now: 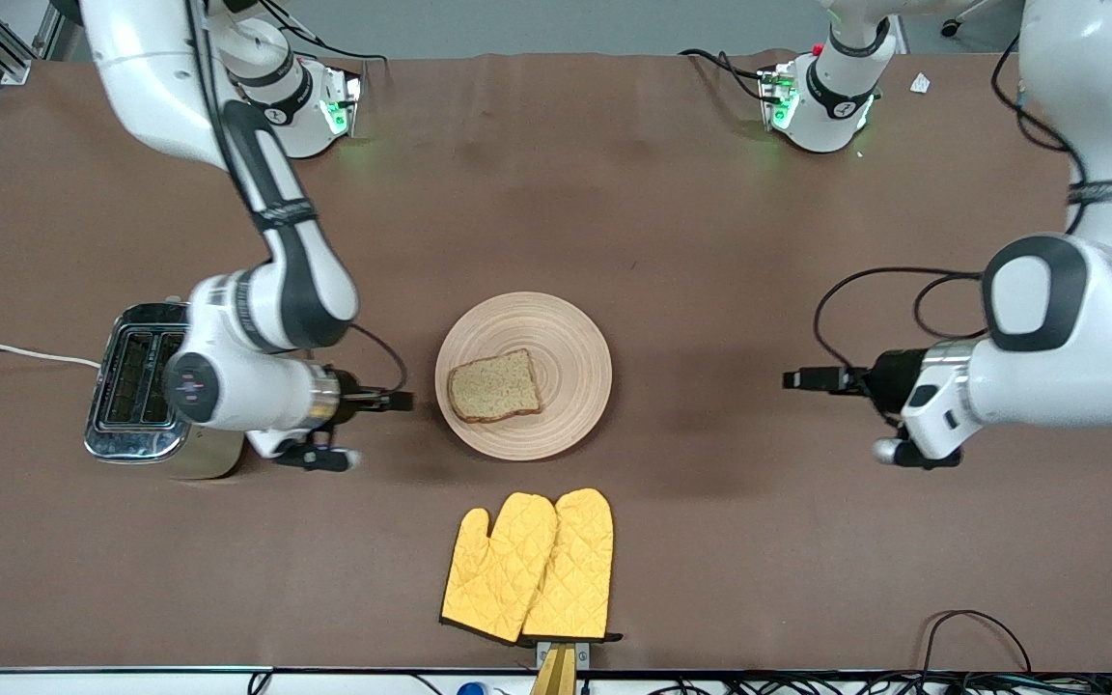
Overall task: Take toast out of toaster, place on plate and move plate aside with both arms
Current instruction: 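Withdraw the right gripper while the left gripper reaches the plate rim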
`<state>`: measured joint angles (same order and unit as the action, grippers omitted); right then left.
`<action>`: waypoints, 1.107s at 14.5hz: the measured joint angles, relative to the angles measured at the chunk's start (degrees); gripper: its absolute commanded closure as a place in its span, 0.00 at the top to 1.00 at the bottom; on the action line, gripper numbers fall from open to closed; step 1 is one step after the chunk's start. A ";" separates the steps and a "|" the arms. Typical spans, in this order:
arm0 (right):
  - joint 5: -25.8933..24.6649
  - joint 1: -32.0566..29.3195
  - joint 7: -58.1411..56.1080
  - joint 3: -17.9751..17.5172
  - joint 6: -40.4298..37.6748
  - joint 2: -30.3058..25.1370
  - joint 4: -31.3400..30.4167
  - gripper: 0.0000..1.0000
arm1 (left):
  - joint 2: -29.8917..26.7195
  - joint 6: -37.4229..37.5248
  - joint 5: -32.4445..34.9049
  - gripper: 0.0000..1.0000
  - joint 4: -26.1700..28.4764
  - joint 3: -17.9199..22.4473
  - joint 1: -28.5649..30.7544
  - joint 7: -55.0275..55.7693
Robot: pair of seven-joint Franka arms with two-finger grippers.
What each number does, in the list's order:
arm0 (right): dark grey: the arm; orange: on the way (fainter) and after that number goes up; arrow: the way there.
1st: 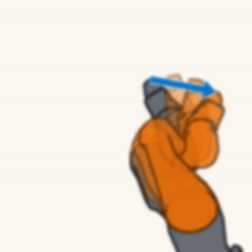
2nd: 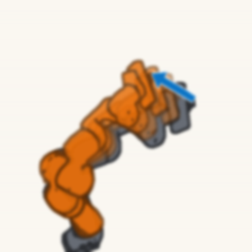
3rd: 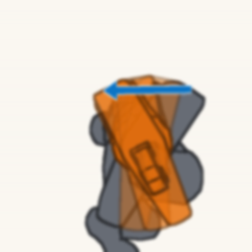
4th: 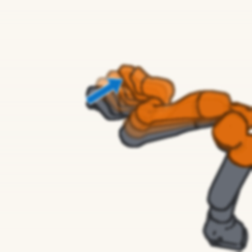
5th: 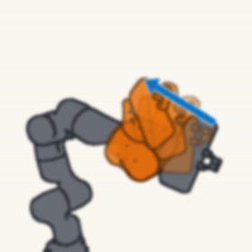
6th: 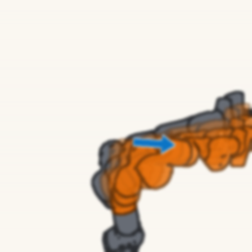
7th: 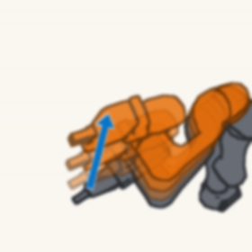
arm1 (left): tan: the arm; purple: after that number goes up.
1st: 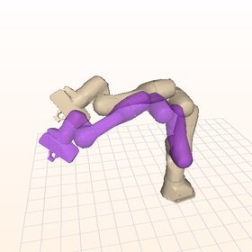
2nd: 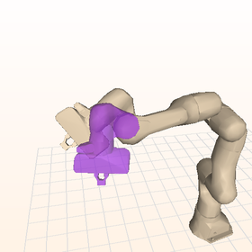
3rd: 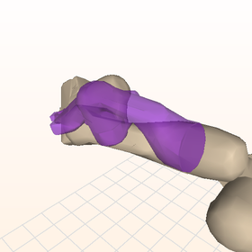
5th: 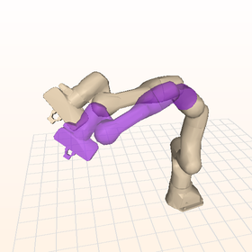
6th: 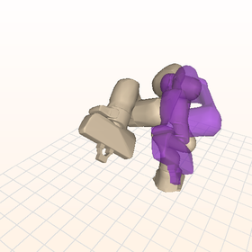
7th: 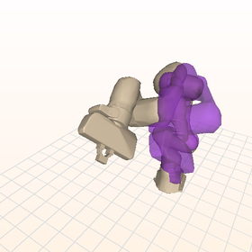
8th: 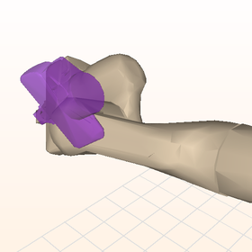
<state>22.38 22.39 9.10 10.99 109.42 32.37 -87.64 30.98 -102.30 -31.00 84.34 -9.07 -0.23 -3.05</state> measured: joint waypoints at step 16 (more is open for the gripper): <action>-18.77 -14.54 -15.34 2.43 -15.06 -29.35 -1.73 1.00 | 21.41 -16.17 -28.58 0.54 1.77 -5.85 -8.22 -28.37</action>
<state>3.61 7.85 -6.24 13.42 94.37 3.02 -89.37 52.40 -118.47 -59.57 86.12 -14.93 -8.45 -31.42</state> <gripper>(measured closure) 0.000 0.405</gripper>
